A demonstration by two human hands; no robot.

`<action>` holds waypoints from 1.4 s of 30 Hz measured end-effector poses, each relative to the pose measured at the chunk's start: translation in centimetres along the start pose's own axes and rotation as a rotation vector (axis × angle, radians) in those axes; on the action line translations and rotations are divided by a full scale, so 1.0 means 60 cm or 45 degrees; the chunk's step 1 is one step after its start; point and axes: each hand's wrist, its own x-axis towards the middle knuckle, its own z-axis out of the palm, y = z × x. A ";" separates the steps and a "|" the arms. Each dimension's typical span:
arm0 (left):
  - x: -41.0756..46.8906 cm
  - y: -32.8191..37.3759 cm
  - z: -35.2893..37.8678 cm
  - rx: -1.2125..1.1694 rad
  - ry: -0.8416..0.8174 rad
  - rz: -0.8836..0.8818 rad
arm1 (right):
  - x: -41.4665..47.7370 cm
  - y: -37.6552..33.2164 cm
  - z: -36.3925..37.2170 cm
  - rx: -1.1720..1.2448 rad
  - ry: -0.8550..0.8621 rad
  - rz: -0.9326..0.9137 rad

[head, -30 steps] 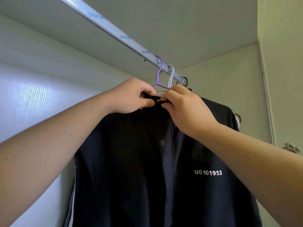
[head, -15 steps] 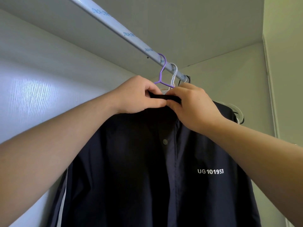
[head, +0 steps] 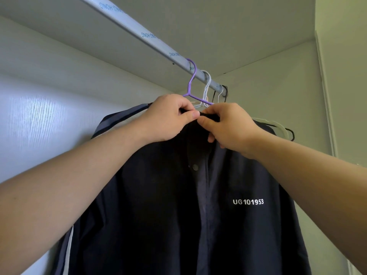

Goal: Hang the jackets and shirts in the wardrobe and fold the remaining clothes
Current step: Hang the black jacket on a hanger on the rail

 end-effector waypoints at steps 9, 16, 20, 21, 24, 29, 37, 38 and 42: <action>-0.004 -0.003 0.001 -0.018 0.057 0.038 | -0.006 -0.007 0.005 -0.268 0.140 -0.061; -0.080 -0.010 0.032 -0.145 0.421 -0.012 | -0.116 0.013 0.086 -0.539 0.499 -0.113; -0.139 -0.016 0.064 -0.115 0.461 -0.250 | -0.150 0.049 0.126 -0.938 0.193 0.135; -0.153 -0.016 0.080 -0.133 0.422 -0.290 | -0.150 0.056 0.128 -0.938 0.184 0.159; -0.191 -0.014 0.127 -0.218 0.341 -0.382 | -0.146 0.071 0.126 -0.815 0.230 0.108; -0.218 -0.005 0.181 -0.254 0.399 -0.538 | -0.157 0.088 0.107 -0.122 0.337 0.240; -0.201 0.039 0.203 -0.232 0.494 -0.608 | -0.165 0.108 0.081 0.264 0.158 0.330; -0.196 0.043 0.204 -0.216 0.496 -0.600 | -0.164 0.109 0.080 0.265 0.136 0.319; -0.184 0.055 0.202 -0.245 0.445 -0.605 | -0.164 0.115 0.080 0.287 0.120 0.284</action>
